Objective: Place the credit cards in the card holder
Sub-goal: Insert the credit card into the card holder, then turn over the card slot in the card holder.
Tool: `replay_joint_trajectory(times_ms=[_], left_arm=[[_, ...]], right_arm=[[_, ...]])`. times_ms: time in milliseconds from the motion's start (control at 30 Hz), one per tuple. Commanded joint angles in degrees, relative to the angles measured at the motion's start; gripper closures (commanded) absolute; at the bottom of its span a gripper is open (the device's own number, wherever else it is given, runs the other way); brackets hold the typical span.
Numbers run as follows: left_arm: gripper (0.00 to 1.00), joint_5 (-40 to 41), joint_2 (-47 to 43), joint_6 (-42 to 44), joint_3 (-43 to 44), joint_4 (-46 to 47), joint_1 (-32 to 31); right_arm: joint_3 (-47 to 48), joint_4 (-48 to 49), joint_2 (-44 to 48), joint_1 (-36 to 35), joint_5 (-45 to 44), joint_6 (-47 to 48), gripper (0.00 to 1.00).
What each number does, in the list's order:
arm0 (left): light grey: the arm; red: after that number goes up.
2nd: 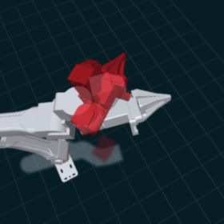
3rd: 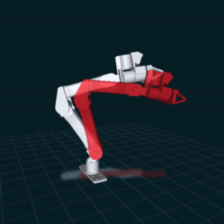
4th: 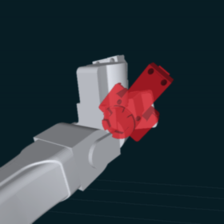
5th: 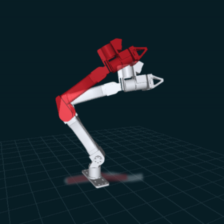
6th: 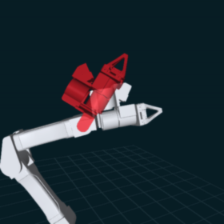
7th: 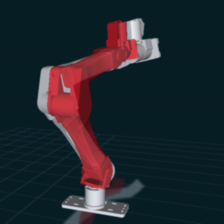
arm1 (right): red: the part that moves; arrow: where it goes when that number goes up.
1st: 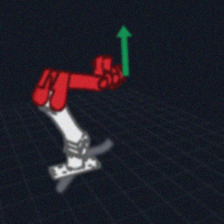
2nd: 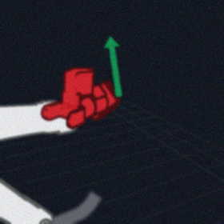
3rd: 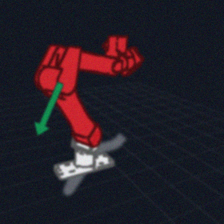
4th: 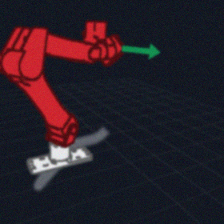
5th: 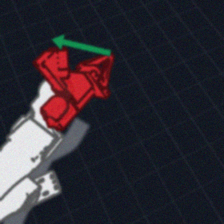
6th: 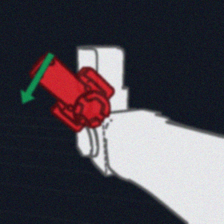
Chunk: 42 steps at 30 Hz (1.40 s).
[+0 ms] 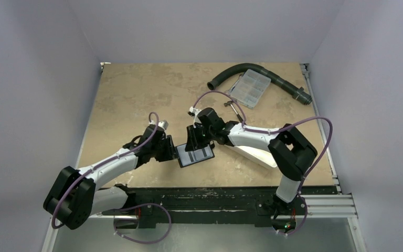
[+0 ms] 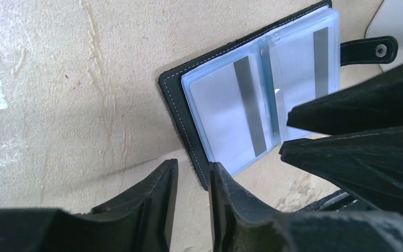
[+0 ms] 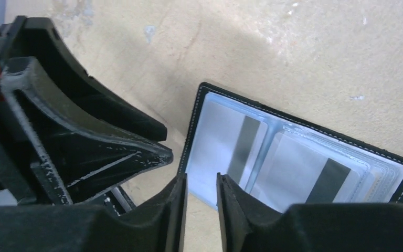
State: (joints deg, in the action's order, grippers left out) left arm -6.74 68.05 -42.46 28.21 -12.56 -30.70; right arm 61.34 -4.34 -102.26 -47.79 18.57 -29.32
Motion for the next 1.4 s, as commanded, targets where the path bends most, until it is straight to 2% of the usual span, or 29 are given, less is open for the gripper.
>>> replay_joint_trajectory(times_ms=[0, 67, 167, 333, 433, 600, 900, 1133, 1367], left_arm=[[0.64, -2.53, -2.6, -0.88, 0.36, -0.89, 1.43], [0.6, -4.03, -2.95, -2.05, 0.39, -0.02, 1.5], [0.59, -5.44, -2.85, -3.32, 0.52, 1.06, 1.52], [0.62, -6.18, -1.88, -4.04, 0.42, 2.72, 1.52], [0.65, -7.22, -0.38, -4.39, 0.11, 4.42, 1.52], [0.65, -9.19, 3.0, -5.43, -0.45, 8.49, 1.44], [0.63, -7.83, 4.6, -5.74, -0.61, 9.45, 1.47], [0.57, -5.55, 3.37, -5.94, -0.65, 7.3, 1.43], [0.6, -7.9, 4.42, -6.8, -1.95, 10.83, 1.43]], right_arm=[[-1.14, 1.86, 2.14, -0.72, -0.38, 0.36, 0.7], [-1.51, 3.13, 0.88, -0.73, 0.63, -0.13, 0.79], [-2.37, 4.07, -1.23, -0.77, 0.46, -0.47, 0.92], [-3.47, 3.84, -3.31, -0.73, -4.87, -0.33, 0.99], [-4.38, 2.9, -3.63, -0.73, -8.05, 0.02, 1.0], [-5.81, 3.97, -4.59, -0.73, -7.68, -0.42, 1.0], [-5.99, 6.0, -4.58, -0.73, -5.9, -0.74, 1.0], [-5.89, 6.05, -4.5, -0.73, -5.52, -0.74, 1.0], [-5.71, 5.92, -4.55, -0.73, -5.47, -0.61, 1.0]])
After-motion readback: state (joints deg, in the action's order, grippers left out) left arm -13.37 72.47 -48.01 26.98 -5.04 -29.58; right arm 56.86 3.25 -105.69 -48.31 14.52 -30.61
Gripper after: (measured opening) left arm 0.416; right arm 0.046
